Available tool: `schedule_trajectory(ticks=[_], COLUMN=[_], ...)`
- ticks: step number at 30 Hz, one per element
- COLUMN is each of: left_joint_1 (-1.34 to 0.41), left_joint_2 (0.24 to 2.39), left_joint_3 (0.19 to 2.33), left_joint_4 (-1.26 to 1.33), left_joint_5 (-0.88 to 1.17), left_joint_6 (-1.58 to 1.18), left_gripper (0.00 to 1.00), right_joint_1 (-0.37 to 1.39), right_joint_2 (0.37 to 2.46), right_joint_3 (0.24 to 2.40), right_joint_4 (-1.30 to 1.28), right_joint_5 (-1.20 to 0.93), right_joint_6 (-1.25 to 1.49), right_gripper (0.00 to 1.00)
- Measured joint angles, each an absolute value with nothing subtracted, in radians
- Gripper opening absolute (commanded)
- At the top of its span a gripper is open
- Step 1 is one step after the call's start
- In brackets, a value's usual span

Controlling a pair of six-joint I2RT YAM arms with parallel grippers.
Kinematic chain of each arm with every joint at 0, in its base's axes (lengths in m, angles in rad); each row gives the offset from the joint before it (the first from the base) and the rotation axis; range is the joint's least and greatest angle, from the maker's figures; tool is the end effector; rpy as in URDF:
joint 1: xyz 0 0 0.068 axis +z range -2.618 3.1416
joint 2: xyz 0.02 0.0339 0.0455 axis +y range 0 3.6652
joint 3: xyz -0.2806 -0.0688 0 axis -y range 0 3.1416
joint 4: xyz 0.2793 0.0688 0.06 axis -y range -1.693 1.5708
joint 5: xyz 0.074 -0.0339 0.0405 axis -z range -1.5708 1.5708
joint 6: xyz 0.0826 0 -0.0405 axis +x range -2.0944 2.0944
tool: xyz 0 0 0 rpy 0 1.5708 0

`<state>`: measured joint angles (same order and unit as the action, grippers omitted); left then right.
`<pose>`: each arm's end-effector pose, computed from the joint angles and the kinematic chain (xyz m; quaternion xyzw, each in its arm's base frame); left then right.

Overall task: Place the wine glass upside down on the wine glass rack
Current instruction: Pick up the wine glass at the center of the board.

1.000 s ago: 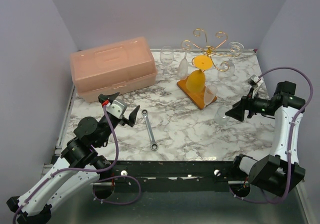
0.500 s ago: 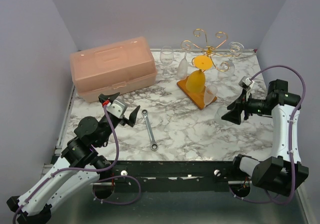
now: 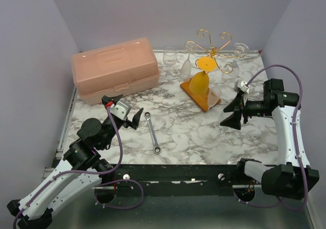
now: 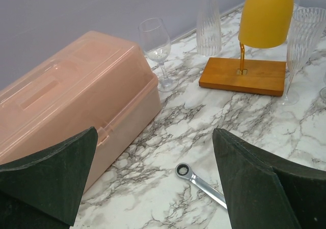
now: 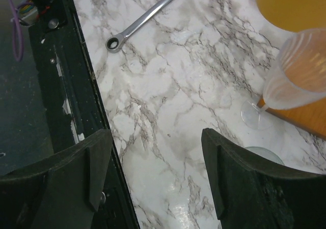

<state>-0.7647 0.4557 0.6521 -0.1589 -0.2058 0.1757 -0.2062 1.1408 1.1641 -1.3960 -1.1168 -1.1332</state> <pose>0.1452 -0.1159 0.3561 0.2467 0.6487 -0.1398 0.7063 0.2135 0.0312 0.3270 -0.4242 0.7315 0.3613 0.3930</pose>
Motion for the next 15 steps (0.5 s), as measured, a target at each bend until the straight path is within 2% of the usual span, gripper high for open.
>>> schedule_trajectory(ticks=[15], left_joint_1=[-0.752], left_joint_2=[0.473], left_joint_3=[0.652], left_joint_4=[-0.159], left_joint_5=[-0.206], left_joint_6=[0.174], left_gripper=[0.99], right_joint_1=[-0.016], right_joint_2=[1.178], right_joint_3=[1.217], right_joint_4=[-1.339], right_joint_5=[-1.111], right_joint_6=[-1.129], right_gripper=[0.80])
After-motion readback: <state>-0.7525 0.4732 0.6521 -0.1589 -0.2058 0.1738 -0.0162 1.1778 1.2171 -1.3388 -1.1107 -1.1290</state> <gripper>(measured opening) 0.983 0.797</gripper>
